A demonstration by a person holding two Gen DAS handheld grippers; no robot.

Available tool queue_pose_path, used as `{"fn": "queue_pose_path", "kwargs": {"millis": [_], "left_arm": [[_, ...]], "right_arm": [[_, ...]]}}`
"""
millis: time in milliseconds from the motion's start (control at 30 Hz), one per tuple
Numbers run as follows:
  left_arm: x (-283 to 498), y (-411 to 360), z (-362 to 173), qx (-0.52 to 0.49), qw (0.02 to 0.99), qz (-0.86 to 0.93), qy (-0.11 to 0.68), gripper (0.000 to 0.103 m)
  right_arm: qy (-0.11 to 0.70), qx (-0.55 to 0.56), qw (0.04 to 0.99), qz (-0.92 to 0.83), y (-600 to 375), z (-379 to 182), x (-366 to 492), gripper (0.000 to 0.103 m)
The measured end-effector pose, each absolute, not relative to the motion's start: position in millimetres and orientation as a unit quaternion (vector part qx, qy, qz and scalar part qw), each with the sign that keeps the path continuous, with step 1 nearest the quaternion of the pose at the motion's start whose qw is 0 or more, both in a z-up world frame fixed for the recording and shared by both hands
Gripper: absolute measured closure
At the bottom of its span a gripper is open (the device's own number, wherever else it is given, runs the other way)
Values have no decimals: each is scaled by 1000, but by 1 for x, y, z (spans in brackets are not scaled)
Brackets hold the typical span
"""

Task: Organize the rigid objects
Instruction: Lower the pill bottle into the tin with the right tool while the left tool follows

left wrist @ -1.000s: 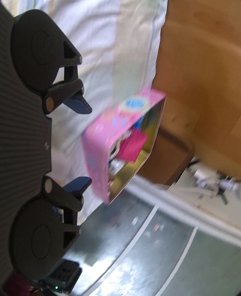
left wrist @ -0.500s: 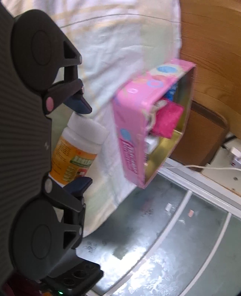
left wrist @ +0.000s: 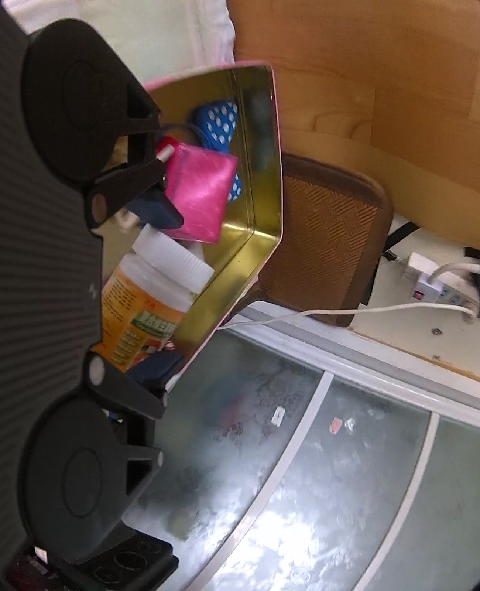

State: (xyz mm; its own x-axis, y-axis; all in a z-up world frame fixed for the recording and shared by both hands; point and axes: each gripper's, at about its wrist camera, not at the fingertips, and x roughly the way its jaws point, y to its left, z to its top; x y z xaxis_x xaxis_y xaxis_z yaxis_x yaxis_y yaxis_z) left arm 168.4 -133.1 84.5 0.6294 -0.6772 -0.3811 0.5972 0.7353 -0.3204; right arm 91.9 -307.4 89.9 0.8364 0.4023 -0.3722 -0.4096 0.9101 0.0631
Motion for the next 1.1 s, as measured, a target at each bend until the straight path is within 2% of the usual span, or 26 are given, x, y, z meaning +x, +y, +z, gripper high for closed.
{"fn": "queue_pose_path", "kwargs": {"millis": [433, 600, 667, 733, 867, 967, 1100], "left_arm": [[249, -219, 72, -44, 893, -325, 307, 28], [293, -229, 75, -16, 916, -227, 330, 20], [303, -227, 81, -32, 920, -200, 337, 20], [298, -219, 89, -55, 922, -211, 321, 20], [272, -215, 99, -34, 938, -201, 282, 20], [251, -213, 104, -36, 941, -206, 267, 20], [224, -205, 113, -40, 949, -200, 242, 20]], "right_arm": [[248, 8, 959, 139, -349, 77, 165, 52], [255, -5, 959, 124, -334, 71, 215, 52], [242, 4, 965, 100, -330, 67, 224, 47], [221, 38, 969, 109, -338, 63, 220, 35], [188, 19, 977, 95, -345, 60, 205, 35], [174, 44, 979, 93, -352, 62, 195, 35], [138, 44, 986, 85, -351, 67, 171, 39]]}}
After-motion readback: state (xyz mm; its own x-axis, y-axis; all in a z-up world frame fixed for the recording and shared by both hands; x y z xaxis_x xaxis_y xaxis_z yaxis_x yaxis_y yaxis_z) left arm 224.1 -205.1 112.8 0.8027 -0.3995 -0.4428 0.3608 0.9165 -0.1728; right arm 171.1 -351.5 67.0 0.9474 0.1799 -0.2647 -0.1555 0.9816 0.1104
